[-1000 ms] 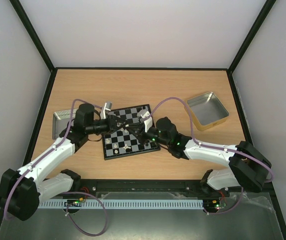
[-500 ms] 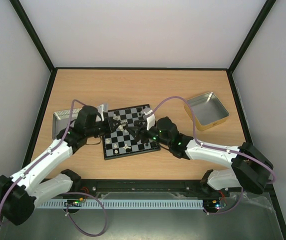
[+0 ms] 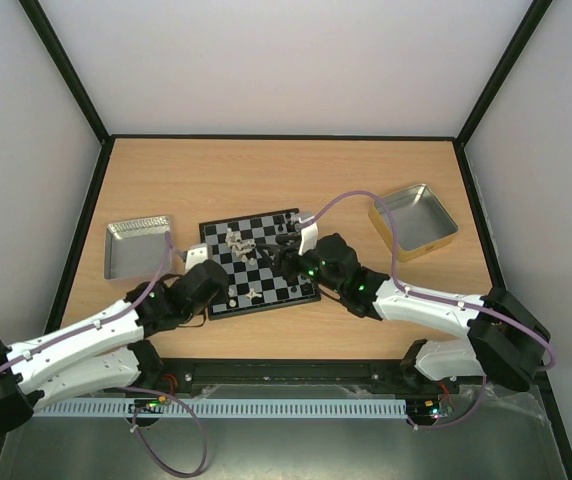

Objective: Set up the chess pieces on the board
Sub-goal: Place the chess piece on the chessboard.

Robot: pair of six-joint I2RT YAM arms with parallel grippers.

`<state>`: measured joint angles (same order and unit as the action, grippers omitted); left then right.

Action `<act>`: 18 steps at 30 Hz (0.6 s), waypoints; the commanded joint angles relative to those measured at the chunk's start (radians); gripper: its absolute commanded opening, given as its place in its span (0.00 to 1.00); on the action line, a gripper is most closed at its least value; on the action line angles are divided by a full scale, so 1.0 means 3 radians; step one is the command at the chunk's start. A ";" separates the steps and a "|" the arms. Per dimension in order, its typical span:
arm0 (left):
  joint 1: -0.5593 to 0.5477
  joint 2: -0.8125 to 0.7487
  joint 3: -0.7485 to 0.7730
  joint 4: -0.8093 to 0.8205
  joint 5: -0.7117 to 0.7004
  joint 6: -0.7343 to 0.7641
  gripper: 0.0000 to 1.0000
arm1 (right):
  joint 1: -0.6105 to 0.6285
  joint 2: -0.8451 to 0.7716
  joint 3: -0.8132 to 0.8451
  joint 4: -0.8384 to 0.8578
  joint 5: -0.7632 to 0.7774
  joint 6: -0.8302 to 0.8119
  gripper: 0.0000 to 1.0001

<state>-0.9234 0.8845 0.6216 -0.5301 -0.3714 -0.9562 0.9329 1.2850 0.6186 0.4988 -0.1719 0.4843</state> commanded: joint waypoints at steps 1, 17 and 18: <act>-0.0073 0.0033 -0.0285 -0.0010 -0.0322 -0.0266 0.02 | -0.0016 0.0016 0.0000 -0.0019 0.0115 0.0083 0.61; -0.0072 0.0328 -0.0747 0.0766 -0.0402 -0.0150 0.03 | -0.0012 0.0100 0.0009 -0.0037 0.0140 0.0102 0.62; -0.0072 0.0340 -0.0758 0.0796 -0.0402 -0.0131 0.03 | -0.0012 0.0099 0.0006 -0.0036 0.0137 0.0104 0.62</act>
<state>-0.9394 0.9695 0.4122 -0.3561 -0.4553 -1.0176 0.9321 1.3037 0.6186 0.4976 -0.1501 0.5072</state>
